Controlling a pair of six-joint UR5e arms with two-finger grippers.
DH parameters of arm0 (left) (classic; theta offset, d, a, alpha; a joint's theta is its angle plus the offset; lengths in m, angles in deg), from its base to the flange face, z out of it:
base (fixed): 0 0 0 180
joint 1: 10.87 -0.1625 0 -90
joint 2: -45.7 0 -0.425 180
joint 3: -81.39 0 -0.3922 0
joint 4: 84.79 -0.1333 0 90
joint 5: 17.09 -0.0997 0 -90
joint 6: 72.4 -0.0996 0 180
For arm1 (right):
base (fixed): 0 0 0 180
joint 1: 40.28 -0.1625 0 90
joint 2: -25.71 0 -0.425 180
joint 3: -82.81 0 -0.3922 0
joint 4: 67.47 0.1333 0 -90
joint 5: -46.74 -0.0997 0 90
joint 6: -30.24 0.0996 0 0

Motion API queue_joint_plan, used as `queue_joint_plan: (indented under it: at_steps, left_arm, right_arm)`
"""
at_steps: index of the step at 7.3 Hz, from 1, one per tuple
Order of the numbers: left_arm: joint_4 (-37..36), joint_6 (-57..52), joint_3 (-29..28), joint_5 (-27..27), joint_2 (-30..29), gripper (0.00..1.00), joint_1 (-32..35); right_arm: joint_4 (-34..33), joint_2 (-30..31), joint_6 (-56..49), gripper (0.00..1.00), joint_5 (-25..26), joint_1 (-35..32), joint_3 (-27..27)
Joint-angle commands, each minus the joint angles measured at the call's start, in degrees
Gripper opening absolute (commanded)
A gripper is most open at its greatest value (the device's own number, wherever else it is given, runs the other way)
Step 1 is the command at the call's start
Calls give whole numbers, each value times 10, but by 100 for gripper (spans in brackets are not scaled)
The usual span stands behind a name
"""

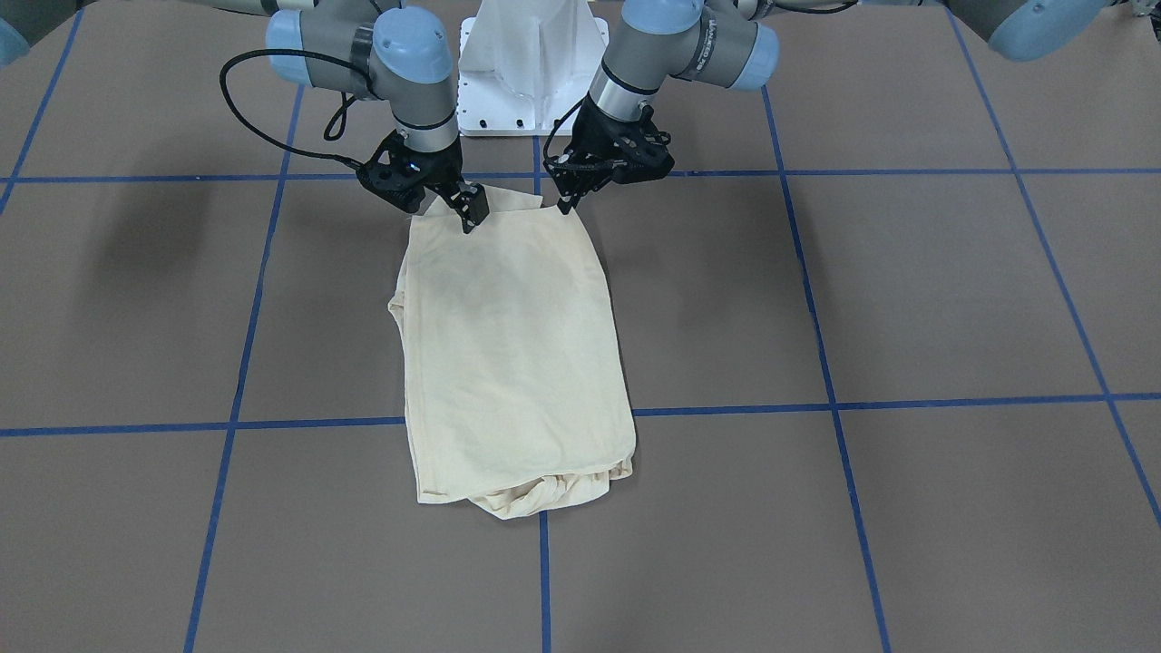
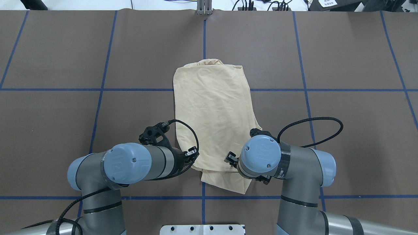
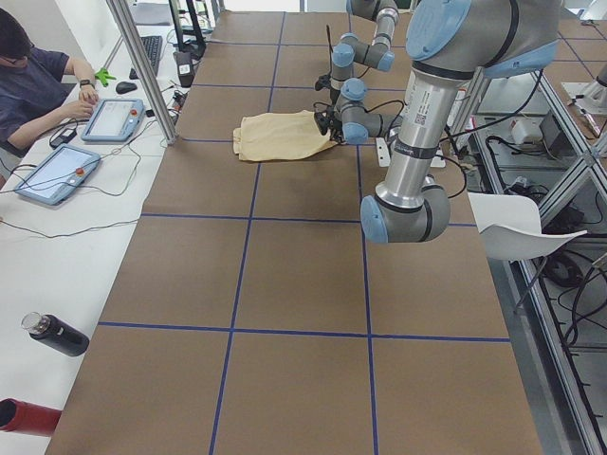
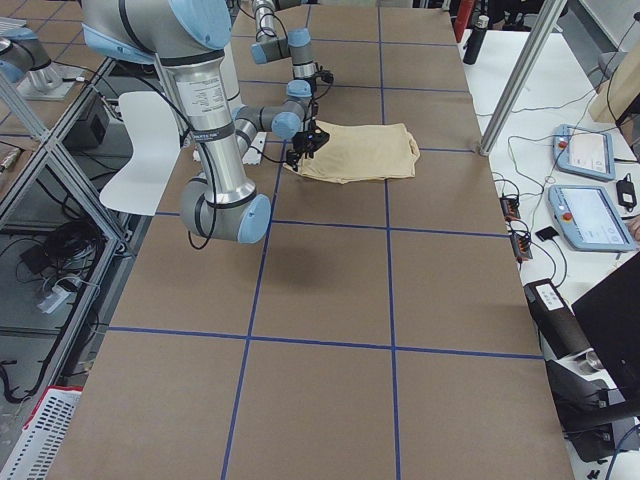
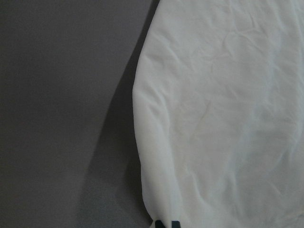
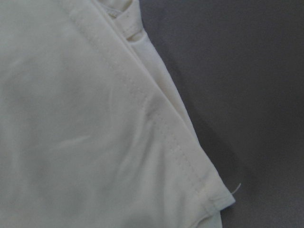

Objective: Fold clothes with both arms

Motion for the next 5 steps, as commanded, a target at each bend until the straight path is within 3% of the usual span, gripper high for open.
queue_joint_plan:
  at_steps: [1, 5]
  left_arm:
    - [0, 0, 0, 0, 0, 0, 0]
    - [-1, 0, -1, 0, 0, 0, 0]
  right_arm:
    - [0, -1, 39, 99, 10, 0, -7]
    - [20, -2, 45, 99, 9, 1, -25]
